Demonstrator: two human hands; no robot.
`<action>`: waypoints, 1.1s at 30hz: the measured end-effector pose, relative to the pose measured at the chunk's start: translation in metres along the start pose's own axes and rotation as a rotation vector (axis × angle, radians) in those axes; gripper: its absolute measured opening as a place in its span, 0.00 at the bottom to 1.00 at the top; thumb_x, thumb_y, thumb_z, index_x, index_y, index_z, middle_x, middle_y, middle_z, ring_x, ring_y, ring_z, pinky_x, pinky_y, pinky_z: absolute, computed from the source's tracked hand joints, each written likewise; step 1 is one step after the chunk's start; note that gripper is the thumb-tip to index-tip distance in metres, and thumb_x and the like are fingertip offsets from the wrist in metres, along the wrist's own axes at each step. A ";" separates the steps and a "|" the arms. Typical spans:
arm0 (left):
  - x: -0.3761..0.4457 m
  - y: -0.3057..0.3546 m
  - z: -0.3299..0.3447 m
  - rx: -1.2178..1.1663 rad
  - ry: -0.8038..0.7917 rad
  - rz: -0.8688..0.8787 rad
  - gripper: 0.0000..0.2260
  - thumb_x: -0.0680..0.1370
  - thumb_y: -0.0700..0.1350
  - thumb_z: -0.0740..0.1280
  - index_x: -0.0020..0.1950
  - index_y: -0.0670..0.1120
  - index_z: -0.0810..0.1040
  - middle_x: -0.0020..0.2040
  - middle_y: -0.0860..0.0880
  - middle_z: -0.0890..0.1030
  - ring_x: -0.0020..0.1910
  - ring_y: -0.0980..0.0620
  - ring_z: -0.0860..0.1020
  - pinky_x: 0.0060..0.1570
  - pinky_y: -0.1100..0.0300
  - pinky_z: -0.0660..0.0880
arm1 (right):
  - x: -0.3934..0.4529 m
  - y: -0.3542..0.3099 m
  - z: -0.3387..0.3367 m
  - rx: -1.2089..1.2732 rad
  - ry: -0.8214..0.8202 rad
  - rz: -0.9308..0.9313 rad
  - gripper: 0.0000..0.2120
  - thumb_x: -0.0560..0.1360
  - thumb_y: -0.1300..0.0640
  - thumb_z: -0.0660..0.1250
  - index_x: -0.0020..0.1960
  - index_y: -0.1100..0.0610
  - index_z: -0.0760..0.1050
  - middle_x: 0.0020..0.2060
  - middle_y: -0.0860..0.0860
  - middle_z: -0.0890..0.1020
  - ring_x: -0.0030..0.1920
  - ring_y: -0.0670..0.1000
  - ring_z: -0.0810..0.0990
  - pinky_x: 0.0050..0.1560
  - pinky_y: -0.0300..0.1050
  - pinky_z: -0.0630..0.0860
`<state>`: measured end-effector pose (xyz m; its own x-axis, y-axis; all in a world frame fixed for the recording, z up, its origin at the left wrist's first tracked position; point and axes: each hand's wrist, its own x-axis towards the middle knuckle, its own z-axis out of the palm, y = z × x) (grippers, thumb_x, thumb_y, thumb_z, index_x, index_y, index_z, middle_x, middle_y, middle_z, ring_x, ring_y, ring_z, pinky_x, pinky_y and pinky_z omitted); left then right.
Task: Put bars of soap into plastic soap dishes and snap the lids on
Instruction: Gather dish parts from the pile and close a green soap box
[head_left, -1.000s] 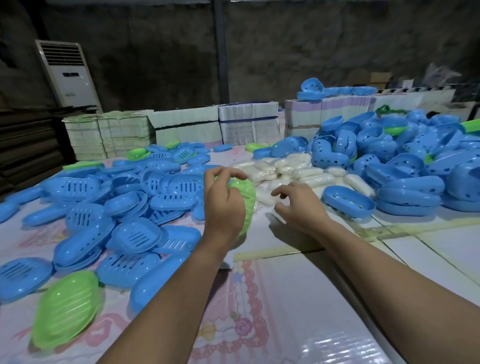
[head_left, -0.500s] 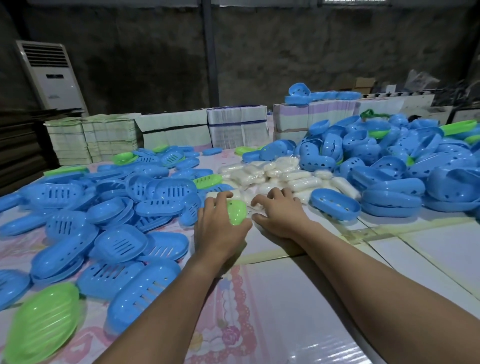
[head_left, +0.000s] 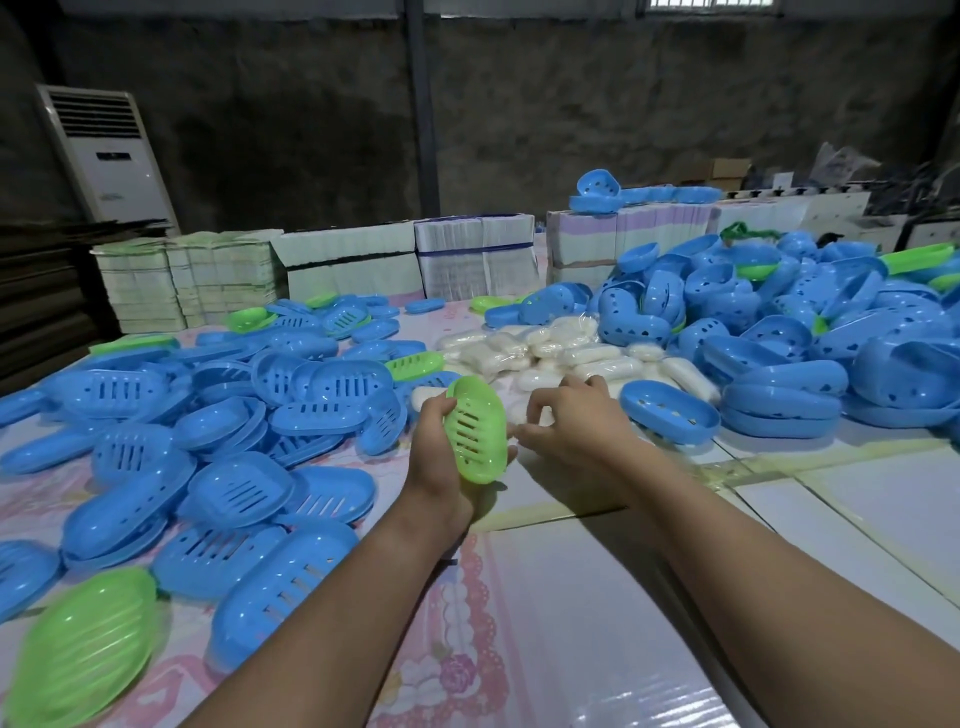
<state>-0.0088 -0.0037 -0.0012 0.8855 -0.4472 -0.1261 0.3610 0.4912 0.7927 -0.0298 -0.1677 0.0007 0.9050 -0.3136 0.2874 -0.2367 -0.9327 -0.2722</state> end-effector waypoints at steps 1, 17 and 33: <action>-0.001 -0.001 0.000 -0.014 -0.032 -0.020 0.19 0.81 0.51 0.55 0.48 0.39 0.80 0.41 0.38 0.81 0.38 0.42 0.81 0.38 0.55 0.79 | 0.000 0.002 0.001 -0.021 0.002 0.000 0.14 0.73 0.38 0.66 0.55 0.42 0.75 0.52 0.50 0.74 0.60 0.56 0.67 0.48 0.50 0.67; -0.009 -0.006 0.007 -0.100 0.025 -0.066 0.18 0.82 0.50 0.56 0.64 0.41 0.77 0.51 0.40 0.78 0.43 0.42 0.78 0.44 0.54 0.73 | -0.008 0.000 -0.021 0.966 0.079 0.311 0.16 0.69 0.49 0.72 0.57 0.45 0.76 0.49 0.51 0.80 0.41 0.49 0.78 0.34 0.42 0.72; -0.010 -0.007 0.008 -0.106 -0.061 -0.044 0.20 0.86 0.53 0.55 0.78 0.52 0.65 0.67 0.37 0.79 0.62 0.42 0.81 0.53 0.49 0.81 | -0.035 -0.052 -0.016 0.374 0.013 -0.082 0.19 0.76 0.45 0.67 0.64 0.52 0.75 0.44 0.49 0.79 0.51 0.52 0.78 0.44 0.43 0.66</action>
<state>-0.0225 -0.0088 -0.0011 0.8497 -0.5133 -0.1202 0.4310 0.5451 0.7191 -0.0545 -0.1116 0.0192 0.9106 -0.2452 0.3327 -0.0166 -0.8260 -0.5634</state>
